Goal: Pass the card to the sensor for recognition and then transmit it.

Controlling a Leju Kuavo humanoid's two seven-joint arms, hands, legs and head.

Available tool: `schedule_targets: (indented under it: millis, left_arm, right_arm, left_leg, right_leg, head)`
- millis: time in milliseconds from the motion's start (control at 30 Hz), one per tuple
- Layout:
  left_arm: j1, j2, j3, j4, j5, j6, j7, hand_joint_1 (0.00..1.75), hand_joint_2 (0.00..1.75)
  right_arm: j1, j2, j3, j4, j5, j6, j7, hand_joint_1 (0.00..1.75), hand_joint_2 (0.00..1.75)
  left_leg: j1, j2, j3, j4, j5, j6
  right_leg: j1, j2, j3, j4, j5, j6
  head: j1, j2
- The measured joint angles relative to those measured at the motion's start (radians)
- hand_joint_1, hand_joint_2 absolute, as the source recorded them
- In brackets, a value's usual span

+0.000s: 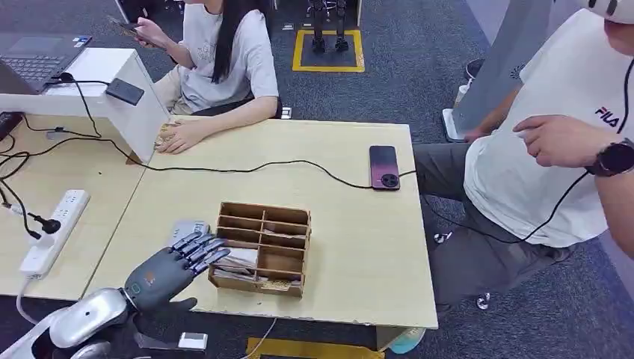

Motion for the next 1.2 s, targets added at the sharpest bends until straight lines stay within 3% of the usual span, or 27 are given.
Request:
schedule_targets:
  millis: [133, 367, 767, 1200]
  left_arm:
    - [0.020, 0.033, 0.003, -0.033, -0.015, -0.027, 0.001, 0.00, 1.75]
    - [0.027, 0.030, -0.005, -0.035, -0.087, -0.031, 0.041, 0.00, 1.75]
    - [-0.033, -0.068, -0.063, 0.011, -0.161, -0.045, 0.127, 0.00, 1.75]
    - [-0.102, -0.189, -0.098, 0.067, -0.196, -0.038, 0.172, 0.00, 1.75]
  right_arm:
    - [0.000, 0.000, 0.000, 0.000, 0.000, 0.002, 0.000, 0.00, 1.75]
    - [-0.001, 0.000, 0.000, 0.000, 0.000, -0.001, 0.000, 0.00, 1.75]
    - [-0.002, 0.000, 0.000, 0.000, 0.000, -0.001, 0.000, 0.00, 1.75]
    - [-0.003, 0.003, 0.000, 0.001, 0.000, -0.002, 0.000, 0.00, 1.75]
  left_leg:
    - [0.000, 0.000, 0.000, 0.000, 0.000, 0.000]
    - [0.000, 0.000, 0.000, 0.000, 0.000, 0.000]
    - [-0.001, 0.000, 0.000, 0.000, 0.000, 0.000]
    - [-0.001, 0.000, 0.000, 0.000, 0.000, 0.000]
  right_leg:
    - [0.000, 0.000, 0.000, 0.000, 0.000, 0.000]
    - [0.000, 0.000, 0.000, 0.000, 0.000, 0.000]
    - [0.000, -0.001, 0.000, 0.000, 0.000, 0.000]
    - [0.000, 0.000, 0.000, 0.000, 0.000, 0.000]
  head:
    - [0.000, 0.000]
    - [0.000, 0.000]
    - [0.000, 0.000]
    - [0.000, 0.000]
